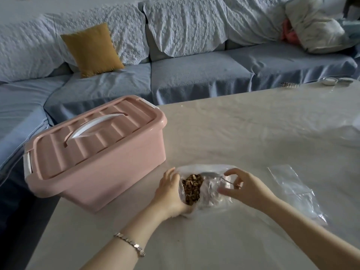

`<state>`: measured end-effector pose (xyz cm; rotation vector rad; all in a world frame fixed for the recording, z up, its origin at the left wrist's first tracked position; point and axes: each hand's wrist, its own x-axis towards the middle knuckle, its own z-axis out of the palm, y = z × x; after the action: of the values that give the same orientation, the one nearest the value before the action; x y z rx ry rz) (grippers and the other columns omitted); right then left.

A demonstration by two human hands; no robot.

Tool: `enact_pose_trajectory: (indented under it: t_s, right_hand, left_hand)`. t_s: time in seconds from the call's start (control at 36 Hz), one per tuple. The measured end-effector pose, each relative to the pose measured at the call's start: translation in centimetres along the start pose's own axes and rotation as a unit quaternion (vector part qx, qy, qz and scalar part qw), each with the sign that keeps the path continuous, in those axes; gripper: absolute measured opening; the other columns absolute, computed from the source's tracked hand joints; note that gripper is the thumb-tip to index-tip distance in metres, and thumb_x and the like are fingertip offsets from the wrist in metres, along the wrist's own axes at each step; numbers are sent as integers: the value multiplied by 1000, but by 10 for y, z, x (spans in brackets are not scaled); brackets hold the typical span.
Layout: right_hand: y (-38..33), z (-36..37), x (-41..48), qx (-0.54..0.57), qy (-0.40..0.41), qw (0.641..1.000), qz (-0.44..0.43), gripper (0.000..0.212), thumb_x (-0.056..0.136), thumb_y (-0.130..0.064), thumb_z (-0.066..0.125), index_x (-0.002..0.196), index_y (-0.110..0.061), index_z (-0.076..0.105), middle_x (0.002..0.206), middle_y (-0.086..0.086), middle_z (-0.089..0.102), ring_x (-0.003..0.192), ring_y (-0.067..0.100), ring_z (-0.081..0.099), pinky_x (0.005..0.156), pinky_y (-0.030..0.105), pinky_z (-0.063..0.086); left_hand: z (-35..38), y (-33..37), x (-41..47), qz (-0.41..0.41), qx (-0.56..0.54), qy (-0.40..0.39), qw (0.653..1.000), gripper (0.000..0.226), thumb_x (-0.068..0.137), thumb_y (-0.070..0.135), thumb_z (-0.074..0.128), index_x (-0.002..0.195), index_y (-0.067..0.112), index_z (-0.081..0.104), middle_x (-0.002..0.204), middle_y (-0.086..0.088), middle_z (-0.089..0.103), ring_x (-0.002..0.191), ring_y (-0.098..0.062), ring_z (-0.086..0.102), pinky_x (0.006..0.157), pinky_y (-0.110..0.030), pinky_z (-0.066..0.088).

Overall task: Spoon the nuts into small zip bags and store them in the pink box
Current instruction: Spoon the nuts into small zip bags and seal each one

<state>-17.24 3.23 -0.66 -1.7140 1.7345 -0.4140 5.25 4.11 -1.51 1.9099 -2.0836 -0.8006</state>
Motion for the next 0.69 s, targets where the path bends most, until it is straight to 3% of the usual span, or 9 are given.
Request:
enact_pose_trajectory:
  t_s: [0.08,0.14,0.22,0.33,0.42,0.47,0.56,0.64,0.69]
  right_hand:
    - [5,14,-20,96,125,987,-26,9,88,-32,58,94,-37,62,69,-12,53,59,2,49,58,22,42]
    - [10,29,-31,114,184,976,-31,22,91,-17,54,97,-35,65,76,-11,57,63,3,52,58,19,39]
    - [22,54,-38,91,226,970,-5,24,91,-7,52,102,-19,70,85,-8,59,80,17,59,67,24,39]
    - [32,78,-42,61,248,966,32,23,90,-7,53,105,-14,70,91,0,60,92,26,58,71,25,37]
    - [37,79,-41,-1,272,962,1,16,77,-2,71,86,-14,75,78,4,62,74,31,59,62,27,44]
    - [42,70,-41,-31,286,957,-27,13,69,-5,79,76,-15,76,71,4,64,66,31,59,58,28,47]
    - [44,38,-44,-2,309,951,-14,4,79,-13,72,82,-12,75,84,6,67,83,32,60,73,32,44]
    - [60,-1,-39,-24,292,954,60,19,86,-24,63,100,-14,70,107,7,64,106,28,54,87,32,36]
    - [73,-22,-36,-120,205,961,138,41,84,-44,60,117,-19,58,121,4,55,118,23,45,93,31,34]
  left_hand:
    - [7,2,-2,35,-10,11,999,110,53,40,82,143,23,20,147,3,16,139,-13,13,113,-29,22]
    - [8,3,-5,41,-37,21,998,109,49,45,78,142,25,24,142,7,21,137,-12,15,111,-23,20]
    - [10,3,-9,38,-63,36,997,104,39,57,59,136,26,38,138,7,28,135,-9,18,103,-11,15]
    - [8,0,-18,26,-85,90,992,57,71,18,73,124,26,55,147,-4,28,137,-14,26,103,-14,16]
    - [9,3,-26,59,-63,155,984,37,78,6,68,113,17,66,147,-5,34,135,-16,32,101,-11,17]
    - [10,9,-32,74,-38,188,979,31,76,4,69,105,14,70,145,-9,36,135,-22,35,105,-19,20]
    - [11,19,-38,112,-1,238,965,26,70,-1,70,94,11,72,133,-16,50,124,-25,43,101,-34,29]
    - [9,34,-45,141,7,253,957,26,66,10,59,90,13,70,105,-6,65,97,-20,53,90,-28,41]
    - [8,42,-49,139,-3,230,963,28,70,11,56,95,13,69,88,2,66,80,-21,58,79,-32,48]
